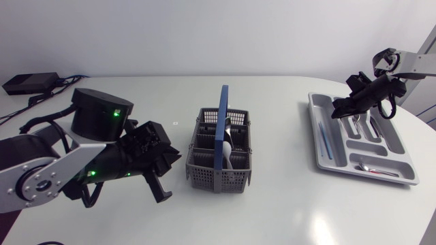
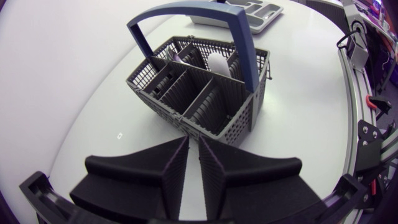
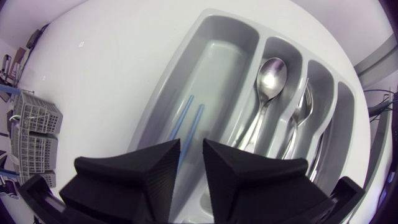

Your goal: Sort the cutlery from the basket into the organizer compartments.

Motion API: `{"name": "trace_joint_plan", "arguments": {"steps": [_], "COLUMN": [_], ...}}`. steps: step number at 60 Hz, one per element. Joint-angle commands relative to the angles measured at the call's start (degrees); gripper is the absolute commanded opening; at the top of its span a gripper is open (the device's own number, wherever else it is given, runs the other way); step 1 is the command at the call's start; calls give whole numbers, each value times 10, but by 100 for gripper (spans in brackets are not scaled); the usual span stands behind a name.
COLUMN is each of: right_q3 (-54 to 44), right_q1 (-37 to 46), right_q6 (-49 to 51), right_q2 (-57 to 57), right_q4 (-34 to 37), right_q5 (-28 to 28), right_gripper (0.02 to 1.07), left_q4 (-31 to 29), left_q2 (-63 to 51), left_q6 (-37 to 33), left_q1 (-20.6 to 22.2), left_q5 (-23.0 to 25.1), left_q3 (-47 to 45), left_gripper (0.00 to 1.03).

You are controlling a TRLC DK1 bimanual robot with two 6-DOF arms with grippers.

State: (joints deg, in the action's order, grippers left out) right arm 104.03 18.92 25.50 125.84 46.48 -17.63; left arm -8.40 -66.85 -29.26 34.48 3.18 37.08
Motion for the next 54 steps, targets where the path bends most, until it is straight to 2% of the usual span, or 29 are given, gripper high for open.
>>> {"name": "trace_joint_plan", "arguments": {"steps": [1, 5, 18, 34, 44, 54], "right_q3": [-38, -66, -134, -147, -134, -95], "right_q1": [-5, -15, -80, -180, -228, -264], "right_q6": [-12, -12, -15, -59, -84, -107], "right_q2": [-35, -67, -152, -168, -140, -94], "right_q4": [-17, -36, -68, -91, -118, -128], "right_q5": [8, 9, -20, -36, -41, -53], "right_gripper": [59, 63, 63, 59, 46, 24], "left_q4": [-6, -8, -8, -4, 15, 47], "left_q2": [15, 21, 22, 0, -30, -69], "left_q6": [-12, -13, -19, -37, -55, -72], "left_q1": [6, 15, 51, 71, 78, 80], "left_q5": [4, 4, 3, 1, 1, -5], "left_q3": [-15, -20, -40, -46, -51, -57], "left_gripper": [15, 15, 15, 15, 15, 15]}}
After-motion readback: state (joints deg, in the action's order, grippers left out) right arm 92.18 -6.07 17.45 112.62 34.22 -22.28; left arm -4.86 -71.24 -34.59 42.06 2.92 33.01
